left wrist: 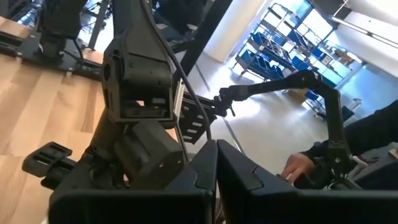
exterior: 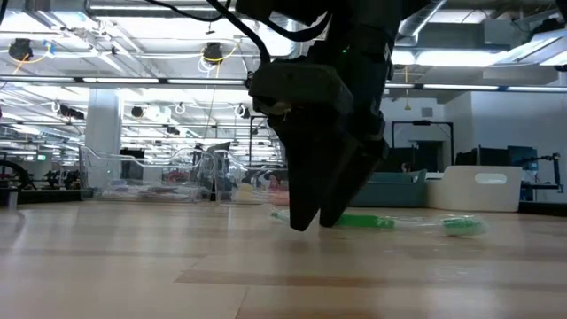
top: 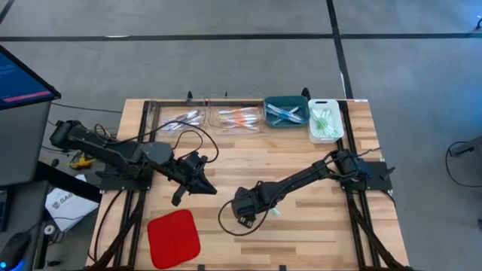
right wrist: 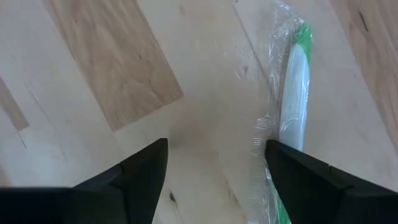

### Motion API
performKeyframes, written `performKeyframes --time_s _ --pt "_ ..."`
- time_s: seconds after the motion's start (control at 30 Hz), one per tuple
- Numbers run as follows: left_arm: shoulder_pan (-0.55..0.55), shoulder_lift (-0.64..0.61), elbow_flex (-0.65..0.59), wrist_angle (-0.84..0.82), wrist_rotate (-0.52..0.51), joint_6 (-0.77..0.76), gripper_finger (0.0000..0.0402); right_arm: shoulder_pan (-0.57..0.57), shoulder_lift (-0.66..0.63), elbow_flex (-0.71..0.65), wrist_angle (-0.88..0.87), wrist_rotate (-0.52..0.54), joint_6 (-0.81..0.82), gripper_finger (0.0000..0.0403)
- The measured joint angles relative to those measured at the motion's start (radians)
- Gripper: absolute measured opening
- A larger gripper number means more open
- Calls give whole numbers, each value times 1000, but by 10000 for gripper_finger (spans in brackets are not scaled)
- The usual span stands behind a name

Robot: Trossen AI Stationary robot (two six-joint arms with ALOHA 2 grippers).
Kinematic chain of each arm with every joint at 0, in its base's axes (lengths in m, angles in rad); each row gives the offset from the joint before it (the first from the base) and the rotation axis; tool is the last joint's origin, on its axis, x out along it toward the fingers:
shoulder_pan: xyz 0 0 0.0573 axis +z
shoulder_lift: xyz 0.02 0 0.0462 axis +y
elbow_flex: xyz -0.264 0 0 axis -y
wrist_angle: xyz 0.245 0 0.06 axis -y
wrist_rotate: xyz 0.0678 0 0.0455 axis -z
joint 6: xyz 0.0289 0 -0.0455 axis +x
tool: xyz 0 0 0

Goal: Pick & Place Toothbrushes
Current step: Put the green toothbrush into the white bin

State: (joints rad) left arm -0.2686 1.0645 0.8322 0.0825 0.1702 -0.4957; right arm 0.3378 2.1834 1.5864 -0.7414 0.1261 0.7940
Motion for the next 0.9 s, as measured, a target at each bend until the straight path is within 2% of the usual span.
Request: performKeyframes --time_s 0.4,0.6,0.73,0.9 --pt "14 0 0 2 2 17 0 -21 -4 97 -26 0 -52 233" --pt "14 0 0 2 2 19 0 -20 -6 169 -101 69 -86 234" --pt "14 0 0 3 -1 19 0 -23 -6 171 -136 128 -90 235" --pt "14 0 0 4 -1 19 0 -38 -6 136 -125 121 -54 235"
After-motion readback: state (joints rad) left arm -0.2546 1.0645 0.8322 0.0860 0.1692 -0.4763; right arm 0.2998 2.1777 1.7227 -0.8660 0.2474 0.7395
